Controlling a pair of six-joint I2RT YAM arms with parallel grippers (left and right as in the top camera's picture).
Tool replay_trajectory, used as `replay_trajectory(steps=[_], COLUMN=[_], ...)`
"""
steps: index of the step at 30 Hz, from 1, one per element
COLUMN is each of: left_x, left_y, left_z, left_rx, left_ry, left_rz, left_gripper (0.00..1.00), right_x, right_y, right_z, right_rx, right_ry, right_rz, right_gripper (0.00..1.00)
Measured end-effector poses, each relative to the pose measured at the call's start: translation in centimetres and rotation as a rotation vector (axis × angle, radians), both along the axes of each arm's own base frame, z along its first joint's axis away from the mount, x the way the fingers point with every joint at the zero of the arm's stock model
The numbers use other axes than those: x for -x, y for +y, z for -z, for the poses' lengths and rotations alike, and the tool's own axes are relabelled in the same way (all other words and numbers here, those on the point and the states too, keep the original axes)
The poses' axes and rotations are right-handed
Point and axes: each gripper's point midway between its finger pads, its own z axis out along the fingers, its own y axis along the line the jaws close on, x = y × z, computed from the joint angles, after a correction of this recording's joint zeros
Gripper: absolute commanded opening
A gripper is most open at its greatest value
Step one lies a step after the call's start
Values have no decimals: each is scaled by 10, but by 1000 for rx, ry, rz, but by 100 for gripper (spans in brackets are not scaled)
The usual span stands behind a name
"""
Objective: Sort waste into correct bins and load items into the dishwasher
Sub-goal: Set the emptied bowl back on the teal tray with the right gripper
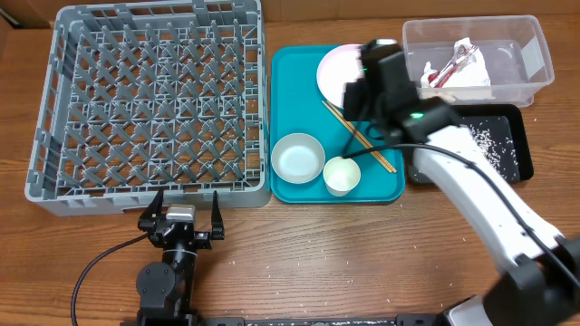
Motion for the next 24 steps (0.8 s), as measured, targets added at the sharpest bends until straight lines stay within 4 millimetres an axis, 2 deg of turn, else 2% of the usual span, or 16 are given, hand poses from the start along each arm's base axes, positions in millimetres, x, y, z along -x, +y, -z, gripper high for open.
replay_trajectory(steps=[6,9,16,24], left_x=[0,0,0,0], left_y=[0,0,0,0], left_z=[0,0,0,0], left_rx=[0,0,0,0], left_ry=[0,0,0,0], left_rz=[0,0,0,0], left_gripper=[100,100,100,100], right_x=[-10,-8,-3,1], right_y=[32,44,63,69], right_z=[48,64,78,105], right_rx=[54,62,48,44], right_ry=[35,58,81,144], right_rz=[-47,-72,-122,-148], right_gripper=[4,4,4,4])
